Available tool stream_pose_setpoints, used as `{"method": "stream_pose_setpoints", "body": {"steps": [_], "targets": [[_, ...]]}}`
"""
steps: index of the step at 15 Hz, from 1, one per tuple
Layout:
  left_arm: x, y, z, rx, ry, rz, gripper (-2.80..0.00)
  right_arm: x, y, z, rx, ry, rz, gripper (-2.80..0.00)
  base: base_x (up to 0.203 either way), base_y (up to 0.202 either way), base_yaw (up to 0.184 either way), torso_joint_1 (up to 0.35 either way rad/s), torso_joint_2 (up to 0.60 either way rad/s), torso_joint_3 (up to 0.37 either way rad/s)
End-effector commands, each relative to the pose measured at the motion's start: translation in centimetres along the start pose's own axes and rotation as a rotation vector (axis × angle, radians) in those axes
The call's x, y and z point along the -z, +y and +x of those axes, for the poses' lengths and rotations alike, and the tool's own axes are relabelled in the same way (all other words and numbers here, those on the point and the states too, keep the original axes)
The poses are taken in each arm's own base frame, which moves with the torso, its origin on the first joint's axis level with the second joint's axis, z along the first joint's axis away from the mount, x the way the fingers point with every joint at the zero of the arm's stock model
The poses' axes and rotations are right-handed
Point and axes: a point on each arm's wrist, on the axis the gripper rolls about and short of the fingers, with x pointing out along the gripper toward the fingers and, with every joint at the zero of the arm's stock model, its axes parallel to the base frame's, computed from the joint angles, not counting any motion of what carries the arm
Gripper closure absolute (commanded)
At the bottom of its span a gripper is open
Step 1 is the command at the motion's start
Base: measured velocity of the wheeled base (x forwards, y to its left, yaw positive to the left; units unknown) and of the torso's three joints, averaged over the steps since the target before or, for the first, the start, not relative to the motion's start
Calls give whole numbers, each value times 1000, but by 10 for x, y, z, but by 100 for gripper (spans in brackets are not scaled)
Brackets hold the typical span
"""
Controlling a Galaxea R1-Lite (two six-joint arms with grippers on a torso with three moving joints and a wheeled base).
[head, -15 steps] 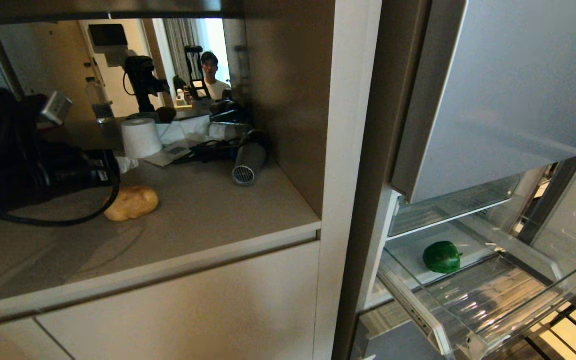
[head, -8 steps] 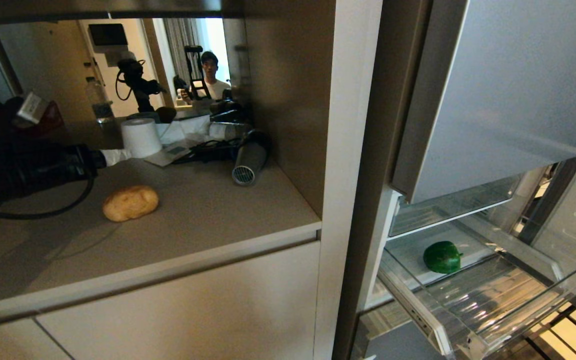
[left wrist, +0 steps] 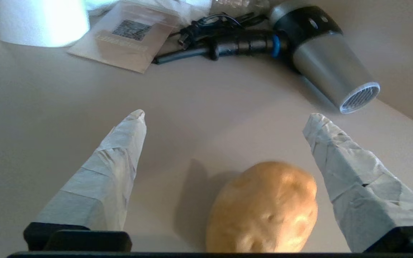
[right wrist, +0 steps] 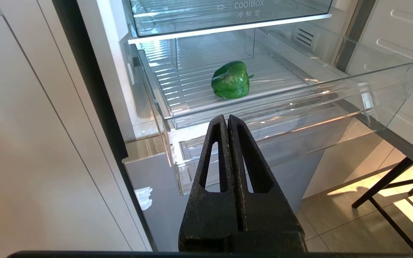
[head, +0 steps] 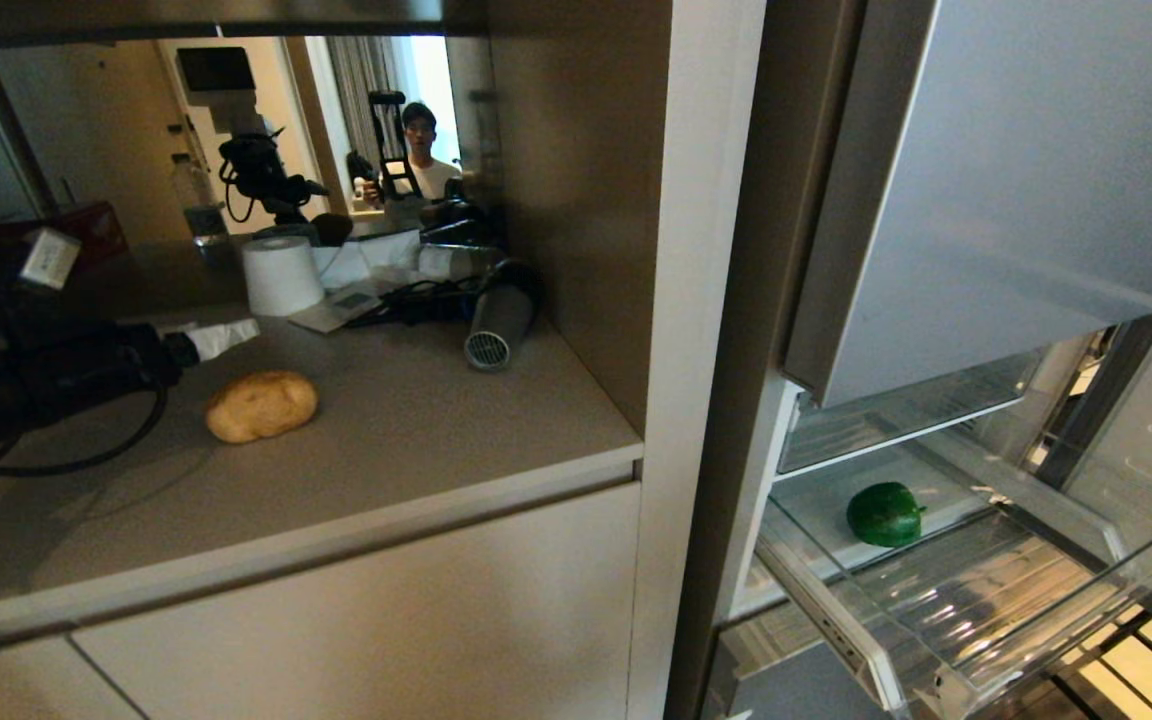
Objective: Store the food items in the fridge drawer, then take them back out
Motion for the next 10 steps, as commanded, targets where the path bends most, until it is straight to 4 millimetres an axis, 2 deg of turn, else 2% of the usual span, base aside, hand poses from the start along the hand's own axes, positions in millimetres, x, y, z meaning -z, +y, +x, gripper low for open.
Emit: {"method": "stream_pose_setpoints", "body": {"steps": [1,10], "targets": [[19,0,0,46,25,-22,-280,0,0,0,-1,0,-1,0,0,0,0,0,0,0],[37,-13,-14,97,13,-7,-280,0,0,0,-1,0,-2,0,0,0,0,0,0,0]]}}
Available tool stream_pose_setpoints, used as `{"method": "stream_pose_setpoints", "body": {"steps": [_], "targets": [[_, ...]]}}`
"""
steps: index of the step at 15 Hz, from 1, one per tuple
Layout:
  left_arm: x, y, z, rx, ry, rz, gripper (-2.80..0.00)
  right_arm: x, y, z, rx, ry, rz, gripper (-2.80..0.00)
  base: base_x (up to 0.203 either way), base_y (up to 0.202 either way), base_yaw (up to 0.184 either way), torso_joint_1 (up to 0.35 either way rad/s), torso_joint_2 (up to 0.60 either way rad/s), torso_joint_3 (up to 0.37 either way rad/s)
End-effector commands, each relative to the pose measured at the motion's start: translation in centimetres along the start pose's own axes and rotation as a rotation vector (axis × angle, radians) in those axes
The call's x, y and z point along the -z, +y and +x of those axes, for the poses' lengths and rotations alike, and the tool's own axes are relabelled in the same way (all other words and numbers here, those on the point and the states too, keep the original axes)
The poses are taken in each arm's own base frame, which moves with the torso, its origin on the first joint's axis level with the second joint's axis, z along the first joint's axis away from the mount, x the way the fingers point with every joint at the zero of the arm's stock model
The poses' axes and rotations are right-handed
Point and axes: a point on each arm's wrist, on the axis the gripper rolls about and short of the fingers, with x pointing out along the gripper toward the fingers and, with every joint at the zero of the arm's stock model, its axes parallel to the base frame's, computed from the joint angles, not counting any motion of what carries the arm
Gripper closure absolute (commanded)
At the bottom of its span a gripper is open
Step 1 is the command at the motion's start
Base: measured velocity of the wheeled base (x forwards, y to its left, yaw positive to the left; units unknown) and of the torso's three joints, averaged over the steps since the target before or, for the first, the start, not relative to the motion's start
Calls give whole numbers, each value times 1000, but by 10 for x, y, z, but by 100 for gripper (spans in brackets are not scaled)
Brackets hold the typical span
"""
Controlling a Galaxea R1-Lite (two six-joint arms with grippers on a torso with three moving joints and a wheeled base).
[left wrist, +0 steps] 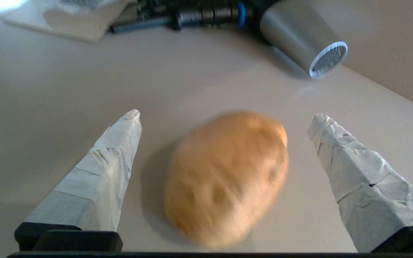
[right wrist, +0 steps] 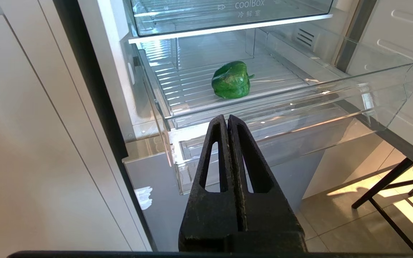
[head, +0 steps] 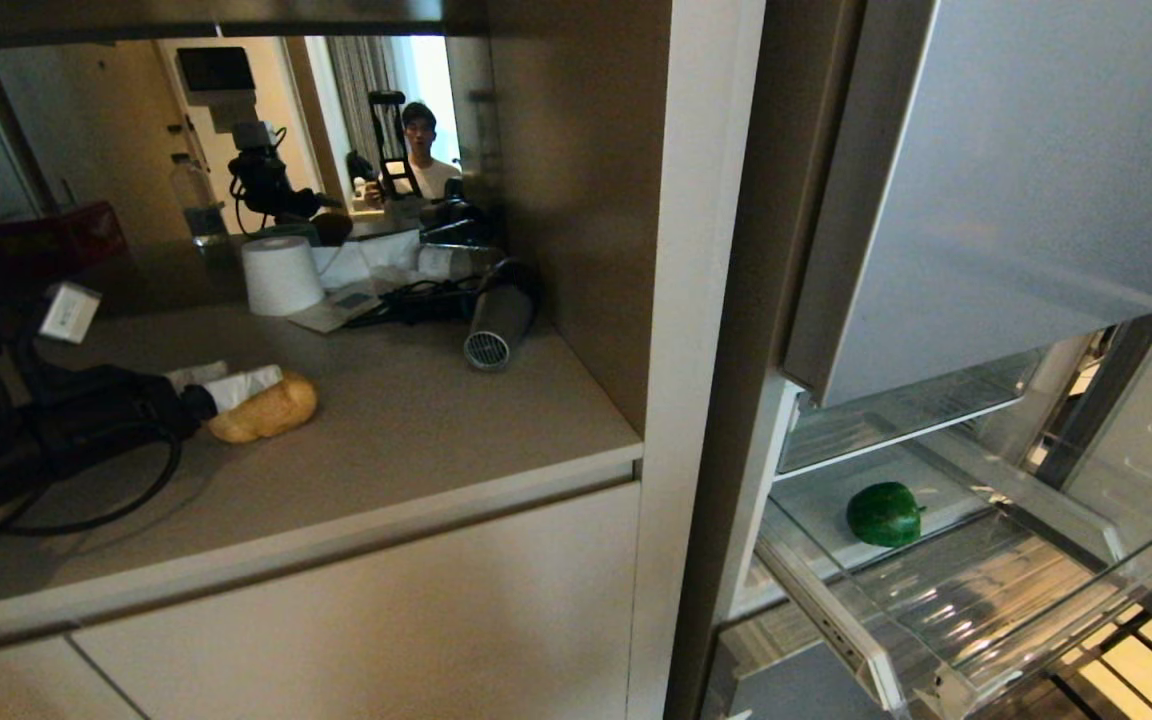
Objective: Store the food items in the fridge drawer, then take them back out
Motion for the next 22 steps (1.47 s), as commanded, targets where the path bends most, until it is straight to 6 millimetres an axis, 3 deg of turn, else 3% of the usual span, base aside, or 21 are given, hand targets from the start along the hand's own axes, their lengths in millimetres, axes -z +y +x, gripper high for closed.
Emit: {"method": "stream_pose_setpoints", "body": {"steps": [1,7,11,22], "targets": [[0,-6,-5,6,-5,6,-280,0,0,0,0,1,-1,0,0,0,0,0,0,0],[23,-17,-5,33,55,41,-280,0,0,0,0,1,-1,0,0,0,0,0,0,0],[16,-31,-10,53,42,60,-280,0,0,0,0,2,-1,0,0,0,0,0,0,0],[23,-30,-4,47,65,45,-280,0,0,0,0,2,0,0,0,0,0,0,0,0]]}}
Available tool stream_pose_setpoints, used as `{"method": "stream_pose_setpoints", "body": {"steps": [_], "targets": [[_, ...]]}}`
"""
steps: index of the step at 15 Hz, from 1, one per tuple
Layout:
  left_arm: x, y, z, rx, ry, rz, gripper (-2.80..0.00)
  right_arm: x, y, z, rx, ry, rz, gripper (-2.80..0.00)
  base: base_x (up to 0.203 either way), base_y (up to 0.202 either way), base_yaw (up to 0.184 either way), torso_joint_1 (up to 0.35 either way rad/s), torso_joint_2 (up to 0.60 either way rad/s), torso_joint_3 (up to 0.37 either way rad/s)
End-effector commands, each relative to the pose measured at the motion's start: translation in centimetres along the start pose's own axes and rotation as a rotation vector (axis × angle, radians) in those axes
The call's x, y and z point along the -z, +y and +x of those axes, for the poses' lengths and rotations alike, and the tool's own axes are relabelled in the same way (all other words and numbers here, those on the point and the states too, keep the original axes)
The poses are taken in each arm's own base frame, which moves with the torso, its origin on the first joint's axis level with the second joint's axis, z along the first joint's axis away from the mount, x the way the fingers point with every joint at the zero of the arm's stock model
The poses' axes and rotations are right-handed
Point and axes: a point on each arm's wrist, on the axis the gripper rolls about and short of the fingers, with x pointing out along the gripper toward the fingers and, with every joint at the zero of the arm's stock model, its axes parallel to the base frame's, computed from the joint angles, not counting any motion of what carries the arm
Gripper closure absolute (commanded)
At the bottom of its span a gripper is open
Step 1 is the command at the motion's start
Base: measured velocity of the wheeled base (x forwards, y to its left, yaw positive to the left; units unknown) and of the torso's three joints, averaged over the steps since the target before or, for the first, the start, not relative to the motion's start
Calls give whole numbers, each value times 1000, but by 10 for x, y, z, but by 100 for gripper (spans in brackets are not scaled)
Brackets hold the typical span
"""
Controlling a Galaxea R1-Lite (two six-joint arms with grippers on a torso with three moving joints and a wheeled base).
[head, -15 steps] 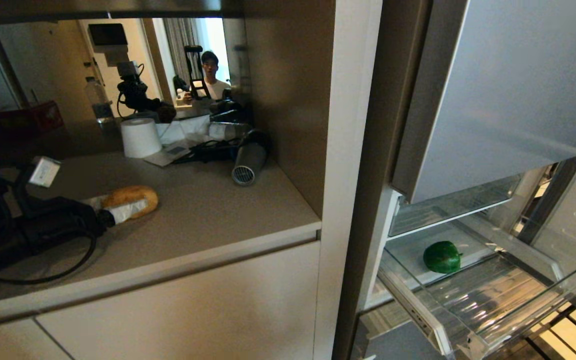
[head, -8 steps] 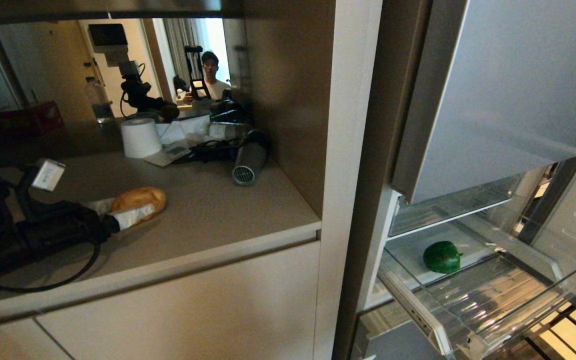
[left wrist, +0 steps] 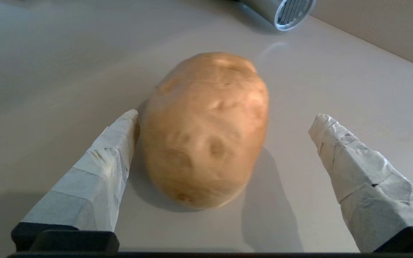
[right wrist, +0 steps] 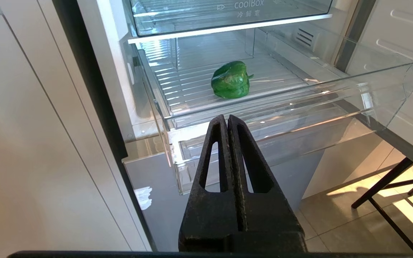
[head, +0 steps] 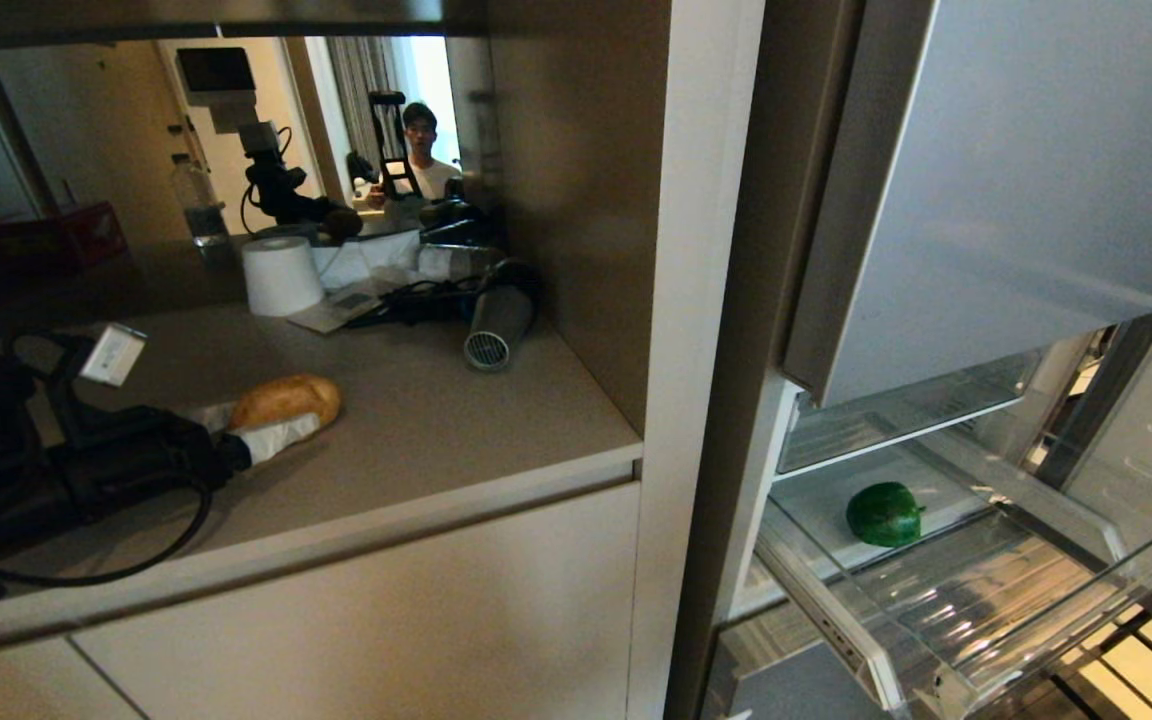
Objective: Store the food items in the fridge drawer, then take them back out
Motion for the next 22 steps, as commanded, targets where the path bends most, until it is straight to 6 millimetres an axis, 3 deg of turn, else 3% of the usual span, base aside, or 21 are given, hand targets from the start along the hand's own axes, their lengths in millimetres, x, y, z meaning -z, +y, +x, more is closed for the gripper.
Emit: {"method": "stream_pose_setpoints", "body": {"steps": [1,5,12,16,22], "targets": [[0,2,-1,-5,-3,2,-280,0,0,0,0,2,0,0,0,0,0,0,0,0],[6,4,2,-2,9,-11,-280,0,0,0,1,2,0,0,0,0,0,0,0,0],[0,-17,-16,10,-6,5,-280,0,0,0,0,1,-9,0,0,0,0,0,0,0],[6,-26,-13,39,13,-6,-280,0,0,0,0,2,-9,0,0,0,0,0,0,0],[9,-21,-8,33,23,-14,-280,0,0,0,0,2,-9,0,0,0,0,0,0,0]]}}
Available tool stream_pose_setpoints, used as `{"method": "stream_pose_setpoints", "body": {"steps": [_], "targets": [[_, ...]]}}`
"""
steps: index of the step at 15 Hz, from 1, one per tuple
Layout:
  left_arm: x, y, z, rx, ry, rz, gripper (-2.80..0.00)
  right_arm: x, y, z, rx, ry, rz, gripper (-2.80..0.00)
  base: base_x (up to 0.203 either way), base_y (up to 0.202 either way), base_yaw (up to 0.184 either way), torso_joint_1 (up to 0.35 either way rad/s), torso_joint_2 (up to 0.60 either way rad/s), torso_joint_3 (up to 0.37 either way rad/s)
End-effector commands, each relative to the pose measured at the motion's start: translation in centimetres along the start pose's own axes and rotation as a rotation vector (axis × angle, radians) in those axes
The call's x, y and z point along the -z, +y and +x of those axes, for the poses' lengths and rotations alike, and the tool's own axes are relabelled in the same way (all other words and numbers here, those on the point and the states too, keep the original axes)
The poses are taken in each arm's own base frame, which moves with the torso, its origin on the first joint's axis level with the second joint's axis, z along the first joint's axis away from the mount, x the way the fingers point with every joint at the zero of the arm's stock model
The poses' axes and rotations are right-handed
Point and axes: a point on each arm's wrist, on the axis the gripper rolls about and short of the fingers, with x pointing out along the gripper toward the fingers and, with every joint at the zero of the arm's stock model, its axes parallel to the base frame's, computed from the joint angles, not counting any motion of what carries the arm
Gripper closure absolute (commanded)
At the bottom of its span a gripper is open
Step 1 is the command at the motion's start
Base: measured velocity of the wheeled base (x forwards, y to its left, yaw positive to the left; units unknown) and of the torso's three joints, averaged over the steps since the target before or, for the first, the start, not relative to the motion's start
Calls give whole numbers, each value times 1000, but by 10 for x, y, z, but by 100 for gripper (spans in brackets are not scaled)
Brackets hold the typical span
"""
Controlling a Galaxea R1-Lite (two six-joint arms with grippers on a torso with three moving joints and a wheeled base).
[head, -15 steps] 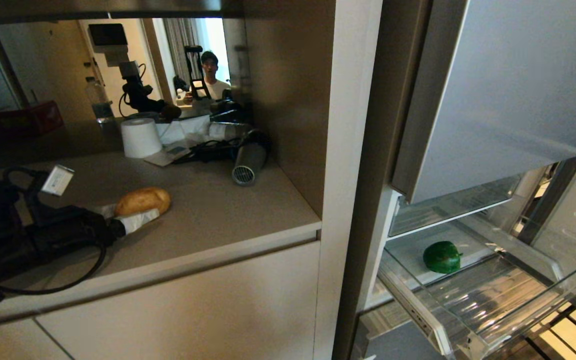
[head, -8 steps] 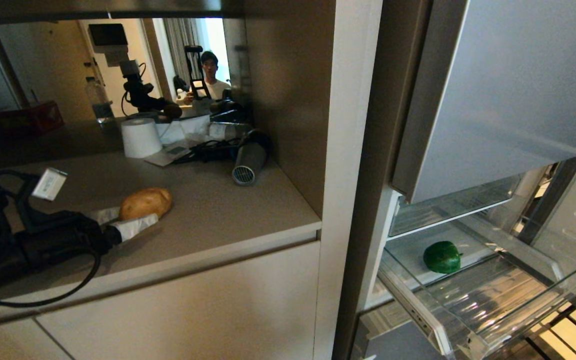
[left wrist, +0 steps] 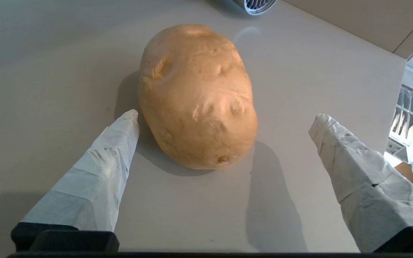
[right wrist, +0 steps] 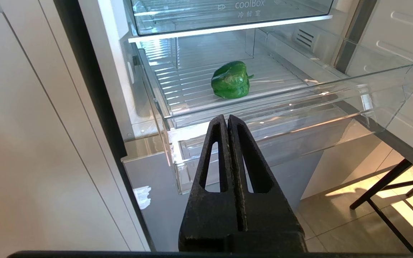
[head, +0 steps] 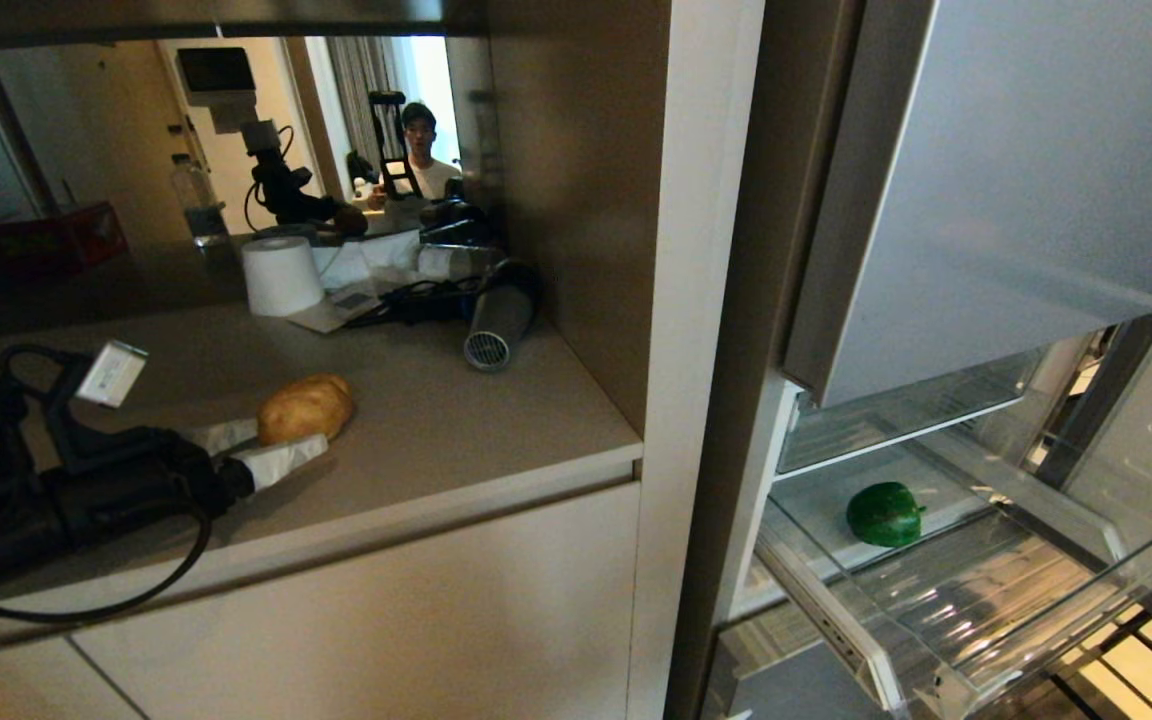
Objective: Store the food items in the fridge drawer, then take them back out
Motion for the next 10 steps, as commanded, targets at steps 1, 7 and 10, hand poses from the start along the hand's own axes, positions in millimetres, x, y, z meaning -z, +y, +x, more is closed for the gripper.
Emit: {"method": "stream_pose_setpoints", "body": {"steps": [1,7,10], "targets": [[1,3,4,2,4,-3,-280,0,0,0,0,0,0,0,0,0,0,0,0,0],[-5,8,14,-45,-4,14,-280,0,0,0,0,1,0,0,0,0,0,0,0,0],[-4,6,18,-34,1,13,-280,0,0,0,0,2,0,0,0,0,0,0,0,0]]}}
